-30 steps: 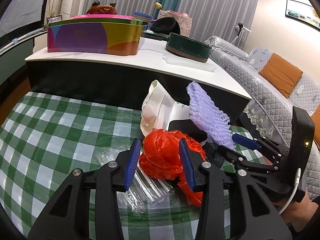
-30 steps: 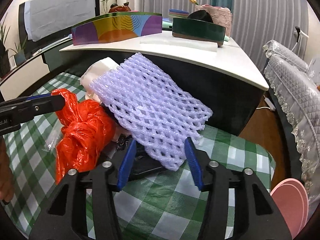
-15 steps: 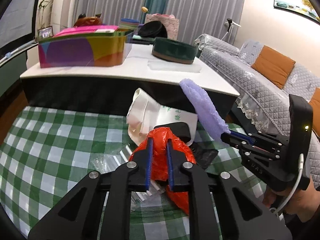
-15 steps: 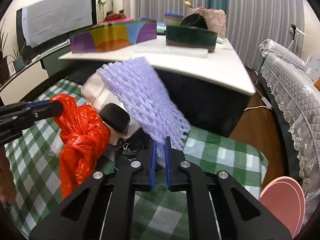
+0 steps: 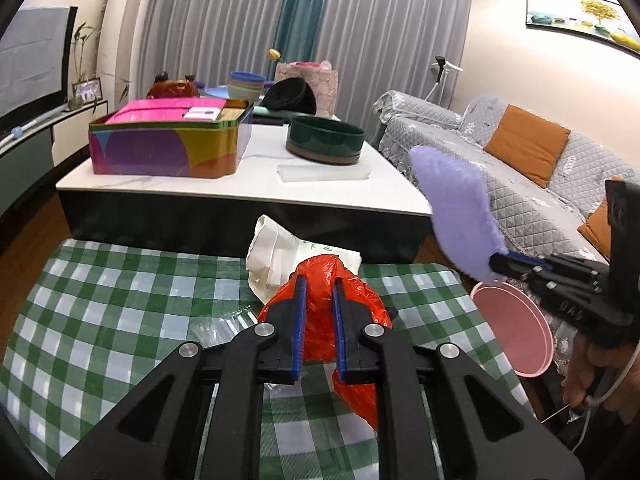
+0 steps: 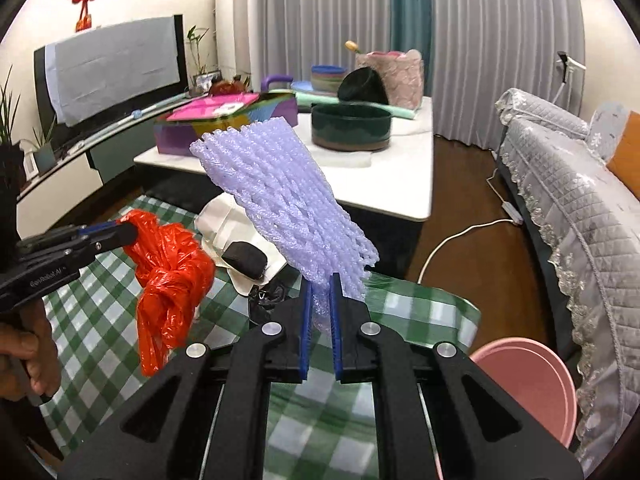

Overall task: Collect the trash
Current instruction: 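Lift and carry the foam net and red bag over the pink bin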

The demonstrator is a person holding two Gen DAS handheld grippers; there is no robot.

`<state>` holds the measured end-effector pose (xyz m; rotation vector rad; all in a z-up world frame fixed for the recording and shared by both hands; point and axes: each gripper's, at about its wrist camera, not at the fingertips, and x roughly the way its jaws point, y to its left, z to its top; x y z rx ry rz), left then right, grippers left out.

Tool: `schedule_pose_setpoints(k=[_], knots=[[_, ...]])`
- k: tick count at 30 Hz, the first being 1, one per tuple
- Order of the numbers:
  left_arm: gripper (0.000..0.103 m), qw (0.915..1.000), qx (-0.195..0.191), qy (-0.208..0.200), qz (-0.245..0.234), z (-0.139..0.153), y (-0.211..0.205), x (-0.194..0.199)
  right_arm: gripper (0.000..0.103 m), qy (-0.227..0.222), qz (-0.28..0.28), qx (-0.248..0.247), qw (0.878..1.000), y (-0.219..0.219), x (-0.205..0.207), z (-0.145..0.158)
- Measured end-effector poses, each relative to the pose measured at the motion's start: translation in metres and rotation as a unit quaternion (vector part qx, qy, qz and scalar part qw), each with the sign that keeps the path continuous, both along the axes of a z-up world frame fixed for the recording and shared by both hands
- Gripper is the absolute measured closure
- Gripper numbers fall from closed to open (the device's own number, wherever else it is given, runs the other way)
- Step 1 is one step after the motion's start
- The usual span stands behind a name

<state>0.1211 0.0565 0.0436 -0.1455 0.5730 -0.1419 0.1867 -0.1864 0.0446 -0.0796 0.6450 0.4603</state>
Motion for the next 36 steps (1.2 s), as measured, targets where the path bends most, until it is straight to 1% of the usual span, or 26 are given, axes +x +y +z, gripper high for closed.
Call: schedule_pose_setpoints(k=[2, 6, 10, 13, 17, 21, 25, 30, 36], knots=[[0.091, 1.0000, 0.003, -0.006, -0.004, 0.005, -0.002, -0.007, 0.094, 0.004, -0.006, 0.011, 1.000, -0.011, -0.008, 0.009], [0.091, 0.9998, 0.005, -0.018, -0.009, 0.014, -0.003, -0.020, 0.094, 0.010, -0.014, 0.018, 1.000, -0.030, -0.020, 0.027], [0.091, 0.9995, 0.009, -0.026, -0.013, 0.020, -0.006, -0.029, 0.094, 0.007, -0.012, 0.022, 1.000, -0.043, -0.036, 0.036], [0.091, 0.9993, 0.013, -0.030, -0.018, 0.022, -0.011, -0.036, 0.094, 0.005, -0.020, 0.042, 0.999, -0.054, -0.047, 0.030], [0.091, 0.9989, 0.023, -0.028, -0.029, 0.019, -0.021, -0.043, 0.094, 0.019, -0.030, 0.068, 0.997, -0.062, -0.049, 0.014], [0.091, 0.9984, 0.033, -0.025, -0.039, 0.014, -0.033, -0.042, 0.094, 0.001, -0.027, 0.058, 0.998, -0.070, -0.057, 0.013], [0.091, 0.9980, 0.038, -0.024, -0.045, 0.012, -0.045, -0.039, 0.094, -0.003, -0.045, 0.068, 0.997, -0.087, -0.058, 0.014], [0.091, 0.9973, 0.042, -0.022, -0.057, 0.008, -0.061, -0.035, 0.094, -0.010, -0.062, 0.068, 0.996, -0.104, -0.060, 0.014], [0.091, 0.9969, 0.042, -0.021, -0.064, 0.006, -0.071, -0.032, 0.094, -0.013, -0.083, 0.068, 0.994, -0.122, -0.062, 0.014]])
